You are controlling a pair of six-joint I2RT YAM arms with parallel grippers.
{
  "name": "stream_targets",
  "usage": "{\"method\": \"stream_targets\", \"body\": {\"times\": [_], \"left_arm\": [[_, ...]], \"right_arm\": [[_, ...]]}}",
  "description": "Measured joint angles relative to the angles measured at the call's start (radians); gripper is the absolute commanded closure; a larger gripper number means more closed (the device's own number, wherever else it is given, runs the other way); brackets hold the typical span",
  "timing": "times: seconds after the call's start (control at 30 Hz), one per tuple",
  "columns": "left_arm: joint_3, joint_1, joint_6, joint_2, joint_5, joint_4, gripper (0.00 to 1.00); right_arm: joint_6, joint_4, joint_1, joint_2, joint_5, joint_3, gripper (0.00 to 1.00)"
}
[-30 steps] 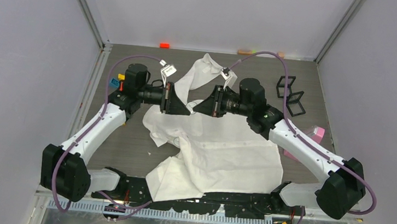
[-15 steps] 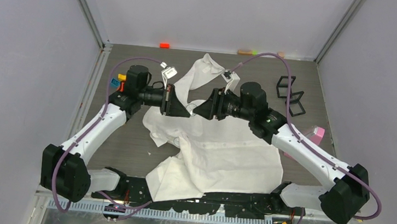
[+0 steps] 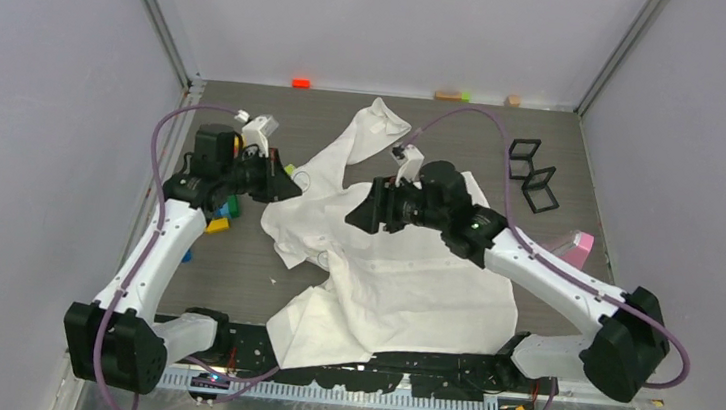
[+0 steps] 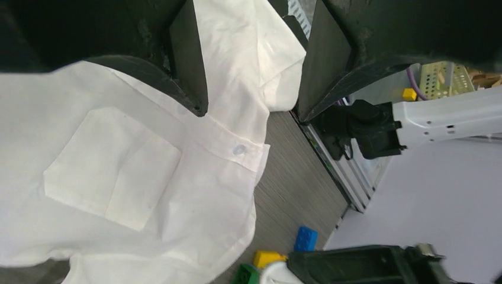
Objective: Pin the brooch onto the clothing
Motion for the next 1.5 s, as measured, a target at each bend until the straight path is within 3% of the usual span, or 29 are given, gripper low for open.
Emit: {"method": "stream_targets", "body": {"times": [0.3, 0.67, 0.97, 1.27, 1.5], "left_arm": [[0.000, 0.000, 0.113, -0.057, -0.309, -0.151, 1.00], [0.000, 0.000, 0.126, -0.057, -0.361, -0.169, 1.00], [0.000, 0.000, 0.125, -0.057, -0.369, -0.169, 1.00], [-0.003, 0.000, 0.124, -0.057, -0.375, -0.168, 1.00], [-0.029, -0.020, 0.093, -0.051, -0.373, -0.178, 1.00]], "right_arm": [[-0.022, -0.090, 0.145, 0.358, 0.079, 0.212, 0.46], [-0.098, -0.154, 0.211, 0.627, 0.104, 0.490, 0.52], [-0.143, -0.195, 0.224, 0.735, 0.128, 0.572, 0.60], [-0.163, -0.201, 0.232, 0.766, 0.169, 0.581, 0.96], [-0.143, -0.130, 0.232, 0.729, 0.248, 0.497, 0.99]]}}
